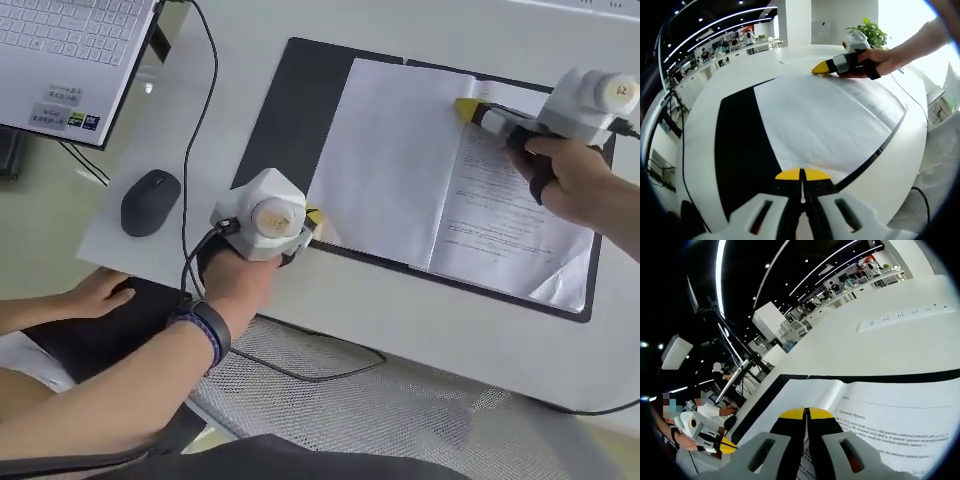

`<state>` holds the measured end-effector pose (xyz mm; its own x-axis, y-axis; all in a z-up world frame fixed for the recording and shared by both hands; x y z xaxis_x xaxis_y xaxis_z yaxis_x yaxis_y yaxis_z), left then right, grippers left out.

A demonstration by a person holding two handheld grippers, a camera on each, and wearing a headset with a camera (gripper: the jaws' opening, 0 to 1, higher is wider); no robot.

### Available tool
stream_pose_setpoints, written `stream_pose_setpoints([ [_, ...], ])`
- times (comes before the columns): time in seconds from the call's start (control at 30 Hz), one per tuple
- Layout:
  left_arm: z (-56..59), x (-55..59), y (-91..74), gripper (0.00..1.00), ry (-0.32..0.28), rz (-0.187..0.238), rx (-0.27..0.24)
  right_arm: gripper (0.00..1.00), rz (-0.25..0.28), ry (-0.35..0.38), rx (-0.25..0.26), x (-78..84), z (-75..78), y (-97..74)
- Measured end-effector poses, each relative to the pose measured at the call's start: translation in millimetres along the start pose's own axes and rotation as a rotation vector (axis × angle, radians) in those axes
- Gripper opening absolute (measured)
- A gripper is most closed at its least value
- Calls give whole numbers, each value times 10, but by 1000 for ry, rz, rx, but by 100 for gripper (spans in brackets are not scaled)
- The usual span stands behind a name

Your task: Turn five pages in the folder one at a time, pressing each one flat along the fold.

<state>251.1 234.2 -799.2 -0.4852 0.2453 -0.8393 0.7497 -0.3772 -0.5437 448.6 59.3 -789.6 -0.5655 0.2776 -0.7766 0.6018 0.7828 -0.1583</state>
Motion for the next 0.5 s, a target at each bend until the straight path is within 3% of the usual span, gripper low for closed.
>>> stream_pose_setpoints([
  [0.3, 53, -69, -77, 0, -4, 0, -1, 0, -27, -17, -45, 192, -232, -205],
  [0.5, 81, -106, -115, 0, 1, -4, 4, 0, -62, -46, -90, 346, -514, -383],
])
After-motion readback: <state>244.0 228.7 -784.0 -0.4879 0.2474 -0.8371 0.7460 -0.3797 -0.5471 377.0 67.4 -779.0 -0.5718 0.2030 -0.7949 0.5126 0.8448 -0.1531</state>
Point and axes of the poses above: the centre of the closed fingertips' face, and the gripper's own axes: y roughly forward along the fingers, z roughly to its right, x roughly out of its underside, the point moved 3 cm from there along -y, roughly backward along the fingers, and after that the axes turned 13 degrees about z, right-handed, at the moved point
